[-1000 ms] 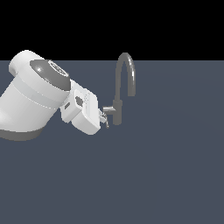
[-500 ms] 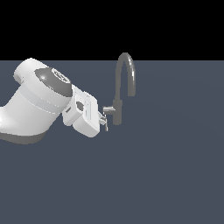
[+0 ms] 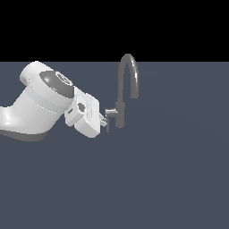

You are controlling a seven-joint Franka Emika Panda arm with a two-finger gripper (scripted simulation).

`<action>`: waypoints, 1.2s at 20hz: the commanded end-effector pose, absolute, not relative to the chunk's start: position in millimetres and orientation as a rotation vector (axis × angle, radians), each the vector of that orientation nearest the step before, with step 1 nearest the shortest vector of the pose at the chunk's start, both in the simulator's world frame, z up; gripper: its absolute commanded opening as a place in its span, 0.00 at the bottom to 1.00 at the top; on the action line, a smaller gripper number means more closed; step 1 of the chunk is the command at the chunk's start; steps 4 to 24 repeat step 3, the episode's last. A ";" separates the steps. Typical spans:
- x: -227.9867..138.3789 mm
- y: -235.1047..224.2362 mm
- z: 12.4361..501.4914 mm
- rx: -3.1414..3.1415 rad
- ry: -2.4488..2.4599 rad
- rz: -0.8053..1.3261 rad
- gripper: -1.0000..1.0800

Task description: Turn on the faucet by rotating a designated handle.

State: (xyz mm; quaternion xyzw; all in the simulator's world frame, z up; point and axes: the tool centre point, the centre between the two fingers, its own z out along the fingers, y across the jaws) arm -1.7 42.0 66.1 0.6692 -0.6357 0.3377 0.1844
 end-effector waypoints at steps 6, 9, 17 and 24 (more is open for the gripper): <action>3.6 27.9 25.0 1.882 -1.743 0.927 0.00; 3.6 27.9 25.0 1.882 -1.743 0.927 0.00; 3.6 27.9 25.0 1.882 -1.743 0.927 0.00; 3.6 27.9 25.0 1.882 -1.743 0.927 0.00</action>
